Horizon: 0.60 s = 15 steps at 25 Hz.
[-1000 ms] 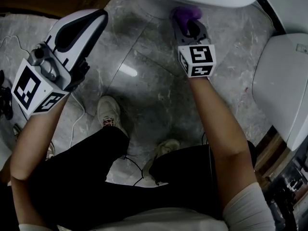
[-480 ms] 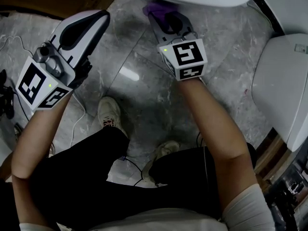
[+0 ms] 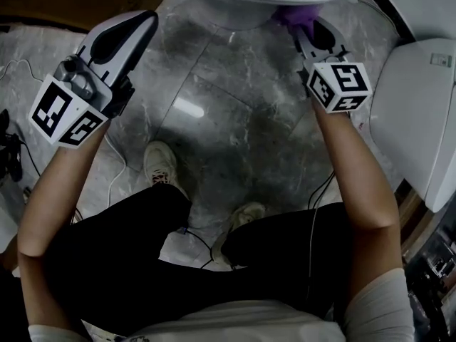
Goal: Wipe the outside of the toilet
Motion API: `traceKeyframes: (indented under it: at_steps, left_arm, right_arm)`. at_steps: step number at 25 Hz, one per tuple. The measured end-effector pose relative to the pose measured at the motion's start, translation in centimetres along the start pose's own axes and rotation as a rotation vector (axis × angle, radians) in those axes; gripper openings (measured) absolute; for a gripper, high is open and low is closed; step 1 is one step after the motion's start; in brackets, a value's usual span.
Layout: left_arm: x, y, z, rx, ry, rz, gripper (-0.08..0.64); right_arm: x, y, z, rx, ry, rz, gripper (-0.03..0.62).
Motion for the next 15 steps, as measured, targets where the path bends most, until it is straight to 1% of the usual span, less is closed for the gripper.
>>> traceKeyframes:
  at_steps: [2,4,7,9,11,15]
  left_arm:
    - [-0.1,0.1,0.0,0.007,0.003,0.006,0.006]
    - [0.0,0.5,-0.4,-0.005,-0.002,0.002,0.006]
    - [-0.1,0.2,-0.6,-0.016,-0.019,0.015,0.006]
    - [-0.6,0.1,-0.8,-0.017,-0.036,0.034,0.006]
    - [-0.7,0.2,-0.9,-0.015,-0.041,0.036,0.006]
    - [-0.4,0.3,-0.8,-0.010,-0.037,0.026,0.006]
  right_arm:
    - [0.1,-3.2,-0.6,-0.034,-0.001,0.083,0.083]
    - [-0.7,-5.9,-2.4,-0.041,-0.039,0.150,0.083]
    - [-1.1,-6.9,-4.0,-0.033,-0.066,0.187,0.083]
    - [-1.0,-6.3,-3.9,-0.023,-0.061,0.186,0.083]
    - [-0.8,-4.9,-3.4,-0.018,-0.056,0.167,0.081]
    - [-0.6,-0.8,-2.1,-0.024,-0.042,0.081,0.081]
Point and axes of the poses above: the fingertips, and each gripper's own axes: x backward along the fingers, y to its left, z out of its underside, the point moved 10 cm from there along x, backward along the fingers, and after that the axes turned 13 degrees about z, right-handed, at the moved point
